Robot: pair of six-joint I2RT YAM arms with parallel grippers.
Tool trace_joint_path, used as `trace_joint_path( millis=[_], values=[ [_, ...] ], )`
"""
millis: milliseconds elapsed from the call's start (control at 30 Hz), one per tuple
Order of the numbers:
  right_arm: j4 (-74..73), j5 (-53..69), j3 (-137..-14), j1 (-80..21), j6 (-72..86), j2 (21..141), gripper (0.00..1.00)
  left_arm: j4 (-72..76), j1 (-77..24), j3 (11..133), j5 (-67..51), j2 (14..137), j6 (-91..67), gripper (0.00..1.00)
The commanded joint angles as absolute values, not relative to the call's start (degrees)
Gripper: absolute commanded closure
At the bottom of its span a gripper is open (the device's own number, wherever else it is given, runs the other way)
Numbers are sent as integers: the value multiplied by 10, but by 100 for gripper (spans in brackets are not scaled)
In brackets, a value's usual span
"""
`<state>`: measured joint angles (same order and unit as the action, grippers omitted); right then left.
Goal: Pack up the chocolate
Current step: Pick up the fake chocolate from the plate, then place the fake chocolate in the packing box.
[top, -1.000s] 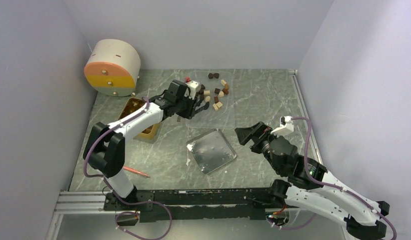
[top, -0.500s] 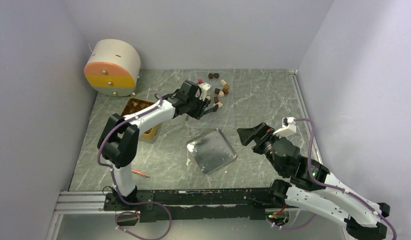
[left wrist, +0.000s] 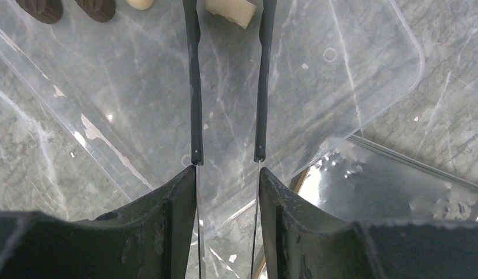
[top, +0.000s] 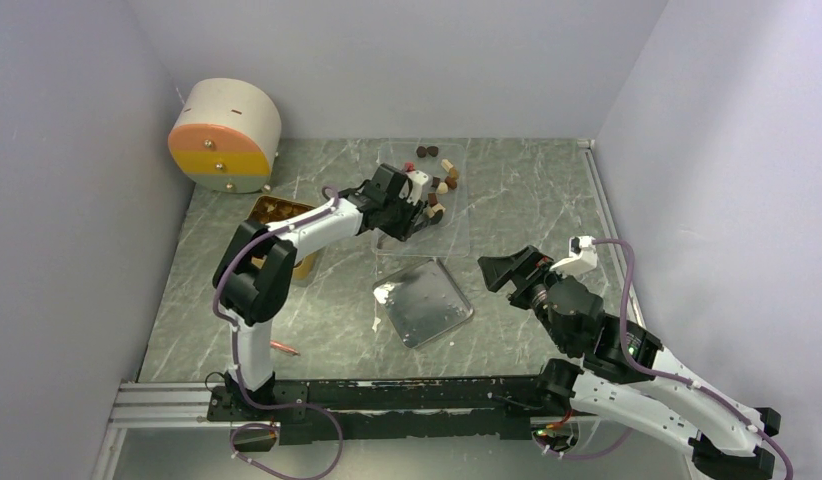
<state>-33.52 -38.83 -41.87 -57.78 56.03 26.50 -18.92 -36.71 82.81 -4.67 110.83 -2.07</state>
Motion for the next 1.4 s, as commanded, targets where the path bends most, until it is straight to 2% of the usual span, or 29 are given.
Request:
trace_joint_path(
  millis=[0,233,333,767,1100,1367],
  values=[
    [-339,-407,-438,-578,561,259,3,-168,-371,855,-44,1110,-7,54],
    [-333,-408,-434,-578,560,261,3,-174,-370,858,-47,1102,-13,67],
    [-336,-409,-434,-578,562,264,3,-174,-371,852,-38,1088,-23,70],
    [-338,-405,-430,-578,567,259,3,-219,-371,830,-1,1015,-84,72],
    [-338,-403,-427,-578,567,255,3,-299,-365,831,118,951,-121,72],
    [-334,-396,-430,-578,565,263,3,-333,-302,799,163,904,-162,73]
  ],
)
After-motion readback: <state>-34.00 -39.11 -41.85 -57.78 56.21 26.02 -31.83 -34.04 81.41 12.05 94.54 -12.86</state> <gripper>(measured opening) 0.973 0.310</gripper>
